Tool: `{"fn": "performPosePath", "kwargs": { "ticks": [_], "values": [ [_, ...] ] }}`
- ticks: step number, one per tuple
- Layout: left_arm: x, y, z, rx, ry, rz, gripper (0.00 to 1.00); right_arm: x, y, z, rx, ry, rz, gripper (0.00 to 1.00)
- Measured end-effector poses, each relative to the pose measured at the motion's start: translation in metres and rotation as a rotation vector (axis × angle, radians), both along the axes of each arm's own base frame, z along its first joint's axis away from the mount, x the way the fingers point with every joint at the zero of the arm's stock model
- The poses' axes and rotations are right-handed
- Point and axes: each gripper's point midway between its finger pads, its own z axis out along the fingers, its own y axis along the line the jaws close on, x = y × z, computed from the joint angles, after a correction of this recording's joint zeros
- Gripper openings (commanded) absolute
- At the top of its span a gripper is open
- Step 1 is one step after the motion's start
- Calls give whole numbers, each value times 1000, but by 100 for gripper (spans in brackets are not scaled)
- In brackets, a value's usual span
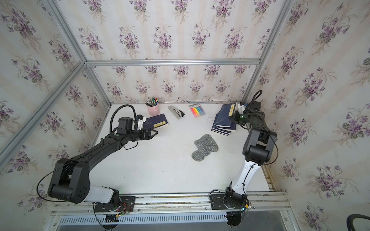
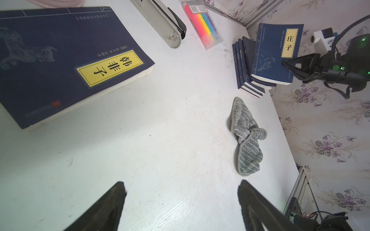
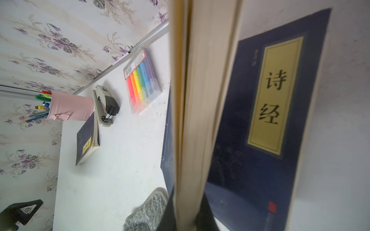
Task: Wipe the cover of the book
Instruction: Place the book on the book.
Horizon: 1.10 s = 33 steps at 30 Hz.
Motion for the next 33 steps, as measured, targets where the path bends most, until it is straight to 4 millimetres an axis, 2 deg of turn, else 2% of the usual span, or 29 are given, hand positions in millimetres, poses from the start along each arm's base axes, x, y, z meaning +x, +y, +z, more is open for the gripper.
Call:
{"fn": "performPosePath", "kwargs": {
  "ticks": [2, 6, 13, 20, 24, 27, 29, 33],
  "values": [
    [1, -1, -2, -4, 8, -5, 89, -1, -7, -7, 7, 20, -8, 0],
    [4, -1, -4, -7, 15, -2, 89, -4, -11, -42, 3, 113, -25, 1],
    [16, 5, 2, 26, -4, 23, 89, -5, -24, -67, -48, 183, -62, 34],
    [26, 11, 7, 60, -25, 43, 89, -8, -47, -68, -178, 205, -139, 51],
    [35, 18, 4, 115, -21, 67, 90, -10, -53, -51, -214, 167, -179, 61],
    [53, 28, 2, 180, -28, 96, 90, -6, -56, -41, -233, 131, -195, 62],
    [68, 37, 1, 217, -29, 121, 90, -3, -57, -44, -227, 128, -205, 64],
    [93, 53, -1, 249, -20, 160, 90, 1, -53, -67, -186, 163, -195, 66]
  ]
}}
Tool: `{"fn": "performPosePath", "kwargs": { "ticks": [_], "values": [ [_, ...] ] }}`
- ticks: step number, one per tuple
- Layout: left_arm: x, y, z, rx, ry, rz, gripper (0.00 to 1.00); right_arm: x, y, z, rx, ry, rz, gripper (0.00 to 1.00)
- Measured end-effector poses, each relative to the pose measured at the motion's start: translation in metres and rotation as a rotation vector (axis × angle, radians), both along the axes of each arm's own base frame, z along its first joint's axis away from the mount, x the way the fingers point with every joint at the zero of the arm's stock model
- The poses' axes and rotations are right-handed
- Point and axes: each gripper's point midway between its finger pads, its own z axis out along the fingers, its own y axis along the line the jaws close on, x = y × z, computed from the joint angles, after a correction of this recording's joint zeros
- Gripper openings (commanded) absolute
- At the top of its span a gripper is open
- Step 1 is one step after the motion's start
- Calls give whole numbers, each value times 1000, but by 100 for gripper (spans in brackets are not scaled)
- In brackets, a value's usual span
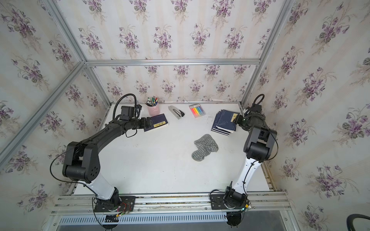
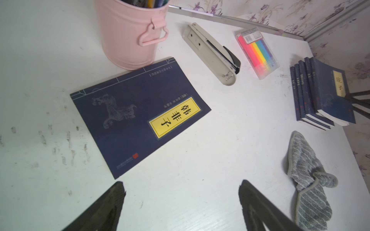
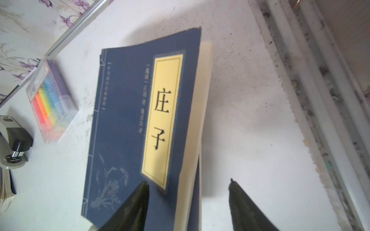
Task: Wipe the cover of the book
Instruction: Place the book on the book.
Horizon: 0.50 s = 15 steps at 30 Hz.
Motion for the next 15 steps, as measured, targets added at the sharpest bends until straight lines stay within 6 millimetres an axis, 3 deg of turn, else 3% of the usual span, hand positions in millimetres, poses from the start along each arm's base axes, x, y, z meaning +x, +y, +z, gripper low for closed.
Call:
{"fn": "performPosePath", "kwargs": {
  "ticks": [5, 10, 15],
  "values": [
    [33, 11, -2, 15, 6, 16, 90, 3, 13, -8, 64, -1, 18, 66],
    [57, 13, -14, 25, 41, -3, 90, 3, 33, 7, 114, -40, 47, 66],
    [78, 24, -26, 37, 74, -8, 90, -11, 27, 27, 39, -70, -12, 67]
  ]
}}
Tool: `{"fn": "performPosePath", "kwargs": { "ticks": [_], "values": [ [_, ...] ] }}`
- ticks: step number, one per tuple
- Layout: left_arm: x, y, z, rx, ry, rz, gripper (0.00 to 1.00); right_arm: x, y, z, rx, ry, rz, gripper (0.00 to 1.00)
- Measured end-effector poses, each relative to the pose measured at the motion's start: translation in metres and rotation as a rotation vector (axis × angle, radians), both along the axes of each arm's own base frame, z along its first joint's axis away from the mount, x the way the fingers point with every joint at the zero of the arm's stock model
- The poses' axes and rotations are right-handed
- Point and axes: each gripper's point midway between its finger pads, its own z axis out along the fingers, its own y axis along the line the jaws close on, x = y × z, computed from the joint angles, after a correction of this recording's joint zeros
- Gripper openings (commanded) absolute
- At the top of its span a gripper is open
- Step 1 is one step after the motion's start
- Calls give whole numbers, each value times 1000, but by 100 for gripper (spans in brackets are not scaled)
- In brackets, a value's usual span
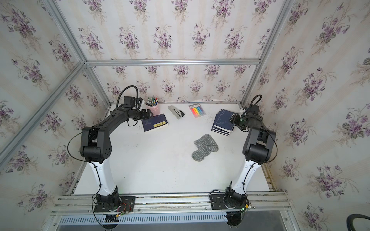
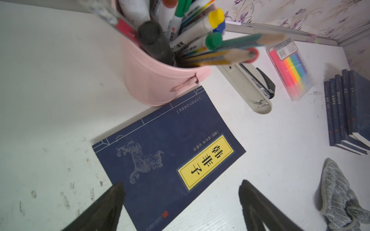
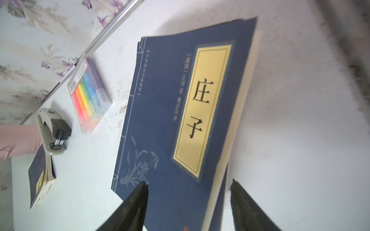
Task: Wipe the cover of the book
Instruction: Move the book to the center of the board.
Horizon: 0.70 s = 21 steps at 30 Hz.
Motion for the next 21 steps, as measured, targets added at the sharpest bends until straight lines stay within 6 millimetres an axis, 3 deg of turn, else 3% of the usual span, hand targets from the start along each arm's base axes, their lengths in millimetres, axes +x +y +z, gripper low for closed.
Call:
{"fn": "performPosePath", "kwargs": {
  "ticks": [4, 8, 12, 15, 21],
  "values": [
    [12, 10, -11, -17, 33, 7, 90, -26, 0, 6, -107, 18, -71, 67],
    [15, 16, -24, -20, 72, 10, 90, -42, 39, 13, -198, 8, -35, 67],
    [14, 16, -34, -18, 103, 3, 90, -51, 101, 22, -257, -21, 66, 67],
    [18, 19, -39, -15, 113, 2, 90, -55, 163, 35, -238, -73, 176, 67],
    [34, 28, -48, -20, 127, 7, 89, -48, 281, 52, -26, -183, 359, 67]
  ]
}}
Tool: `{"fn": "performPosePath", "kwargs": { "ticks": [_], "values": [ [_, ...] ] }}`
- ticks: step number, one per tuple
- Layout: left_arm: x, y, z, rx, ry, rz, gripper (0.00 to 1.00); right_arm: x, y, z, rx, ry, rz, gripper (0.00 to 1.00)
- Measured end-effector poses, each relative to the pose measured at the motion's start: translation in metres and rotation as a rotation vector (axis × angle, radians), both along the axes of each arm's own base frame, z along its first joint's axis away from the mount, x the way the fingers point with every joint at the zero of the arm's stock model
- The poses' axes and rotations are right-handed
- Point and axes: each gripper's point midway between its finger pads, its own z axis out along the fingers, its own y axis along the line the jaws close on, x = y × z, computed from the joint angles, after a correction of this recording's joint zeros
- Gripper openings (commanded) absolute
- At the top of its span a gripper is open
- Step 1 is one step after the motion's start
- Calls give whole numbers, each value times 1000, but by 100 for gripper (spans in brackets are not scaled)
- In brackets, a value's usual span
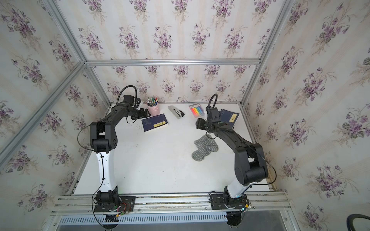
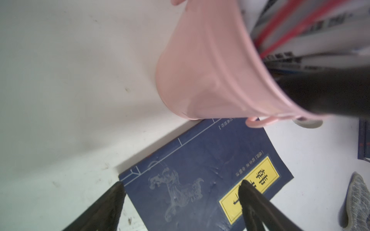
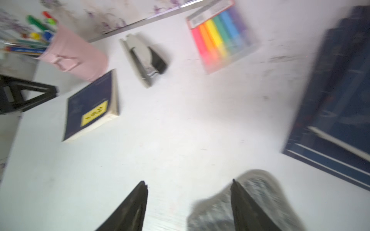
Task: Wipe the cover of the book
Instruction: Move the book to the center of the board.
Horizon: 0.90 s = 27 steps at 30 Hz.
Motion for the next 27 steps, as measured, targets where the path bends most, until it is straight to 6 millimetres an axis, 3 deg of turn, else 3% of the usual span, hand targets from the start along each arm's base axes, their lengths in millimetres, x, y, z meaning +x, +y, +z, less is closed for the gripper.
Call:
{"fn": "performPosePath", "kwargs": {
  "ticks": [5, 9, 13, 19, 27],
  "values": [
    [4, -3, -4, -17, 16, -20, 87, 22, 86, -14, 102, 25, 119, 67],
    [-2, -6, -11, -33, 50, -46, 85, 31, 131, -36, 187, 85, 162, 67],
    [-7, -7, -21, -32, 80, -74, 85, 51, 149, -59, 253, 143, 133, 66],
    [-7, -8, -25, -34, 82, -108, 83, 75, 173, -72, 327, 178, 135, 66],
    [-23, -24, -25, -98, 111, -190, 78, 72, 187, -94, 361, 252, 150, 66]
  ]
}}
